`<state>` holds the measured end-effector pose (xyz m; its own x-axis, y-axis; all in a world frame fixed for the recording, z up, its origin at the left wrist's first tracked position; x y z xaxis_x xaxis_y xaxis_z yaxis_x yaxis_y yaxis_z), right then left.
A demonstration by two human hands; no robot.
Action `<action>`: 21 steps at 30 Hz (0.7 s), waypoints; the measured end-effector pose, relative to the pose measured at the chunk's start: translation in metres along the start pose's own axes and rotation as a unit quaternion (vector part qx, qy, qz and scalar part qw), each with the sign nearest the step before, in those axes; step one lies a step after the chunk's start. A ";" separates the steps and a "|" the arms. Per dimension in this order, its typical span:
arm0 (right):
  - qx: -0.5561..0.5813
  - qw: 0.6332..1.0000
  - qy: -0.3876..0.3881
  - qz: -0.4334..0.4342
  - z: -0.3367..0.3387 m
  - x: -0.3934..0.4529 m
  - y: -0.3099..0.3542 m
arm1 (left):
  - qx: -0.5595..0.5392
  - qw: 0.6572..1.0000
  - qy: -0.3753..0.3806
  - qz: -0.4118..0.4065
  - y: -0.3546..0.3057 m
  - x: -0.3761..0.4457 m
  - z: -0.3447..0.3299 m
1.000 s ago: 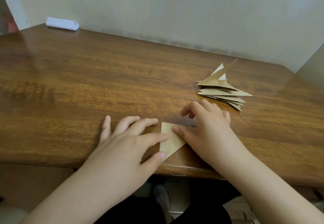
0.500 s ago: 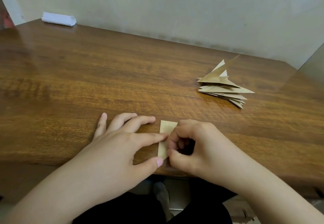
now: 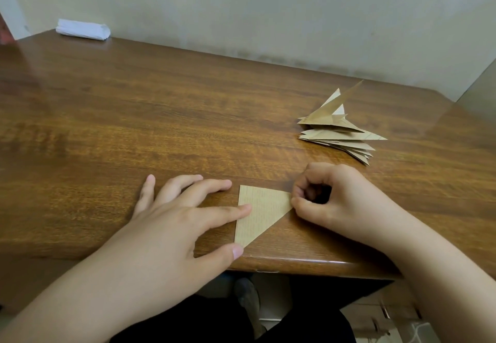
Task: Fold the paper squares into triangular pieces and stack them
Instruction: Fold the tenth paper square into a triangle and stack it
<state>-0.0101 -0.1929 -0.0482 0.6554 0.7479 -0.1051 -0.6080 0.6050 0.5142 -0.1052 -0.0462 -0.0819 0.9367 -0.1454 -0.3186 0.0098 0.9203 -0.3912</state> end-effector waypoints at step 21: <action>-0.052 0.995 -0.063 -0.052 0.017 -0.013 -0.007 | 0.037 0.999 0.001 -0.002 -0.004 -0.002 -0.001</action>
<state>-0.0071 -0.2110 -0.0360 0.7641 0.6438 -0.0416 -0.5728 0.7067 0.4154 -0.1074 -0.0497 -0.0812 0.9359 -0.1503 -0.3185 0.0398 0.9438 -0.3282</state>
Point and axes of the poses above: each hand's wrist, its own x-axis towards the middle knuckle, its own z-axis out of the back of the hand, y = z × x, the point moved 9 cm from there along x, towards the middle knuckle, and after that the axes turned 15 degrees about y, right-handed, at the moved point
